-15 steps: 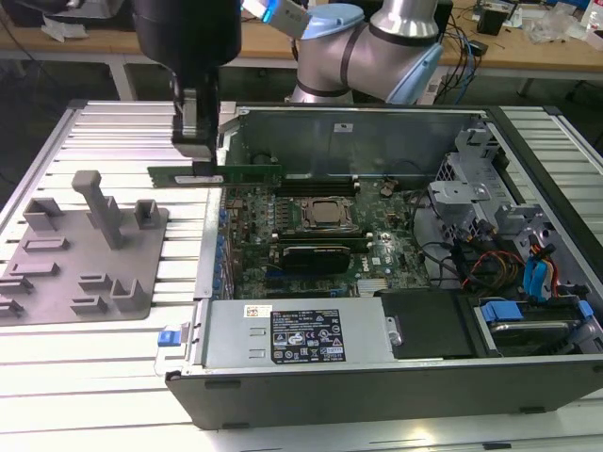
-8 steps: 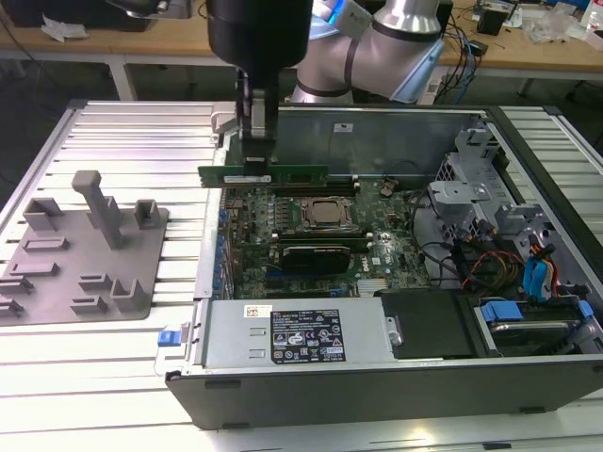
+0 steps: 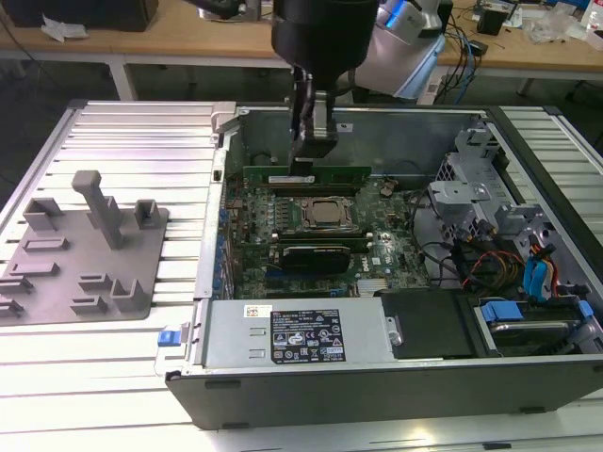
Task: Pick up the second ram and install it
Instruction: 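Pick up the second ram and move it above second insertion slot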
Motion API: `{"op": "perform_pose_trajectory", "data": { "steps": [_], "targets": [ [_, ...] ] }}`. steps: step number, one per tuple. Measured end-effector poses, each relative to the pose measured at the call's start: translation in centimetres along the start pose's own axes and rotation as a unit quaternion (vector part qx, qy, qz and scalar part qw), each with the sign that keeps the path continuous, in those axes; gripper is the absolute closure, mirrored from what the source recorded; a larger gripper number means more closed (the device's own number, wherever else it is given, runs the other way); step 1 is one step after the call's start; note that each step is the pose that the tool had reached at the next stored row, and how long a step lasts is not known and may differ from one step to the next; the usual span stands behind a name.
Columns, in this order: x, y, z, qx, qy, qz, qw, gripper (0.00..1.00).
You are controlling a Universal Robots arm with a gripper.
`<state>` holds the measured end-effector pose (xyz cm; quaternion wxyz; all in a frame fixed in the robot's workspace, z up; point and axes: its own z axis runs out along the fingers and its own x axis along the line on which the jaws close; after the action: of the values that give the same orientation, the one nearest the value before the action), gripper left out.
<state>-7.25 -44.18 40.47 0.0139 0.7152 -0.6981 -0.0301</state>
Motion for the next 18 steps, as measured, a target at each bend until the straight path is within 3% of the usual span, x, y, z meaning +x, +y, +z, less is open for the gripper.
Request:
{"op": "perform_pose_trajectory", "data": {
  "steps": [3,8,18],
  "targets": [
    [-0.08,-1.83,0.26,-0.0029,0.0000,0.000,1.0000,0.91],
    [-0.65,-3.14,0.58,-0.0032,-0.0001,0.000,1.0000,0.91],
    [-0.77,-5.68,1.76,-0.0045,-0.0001,0.000,1.0000,0.91]
  ]
}}
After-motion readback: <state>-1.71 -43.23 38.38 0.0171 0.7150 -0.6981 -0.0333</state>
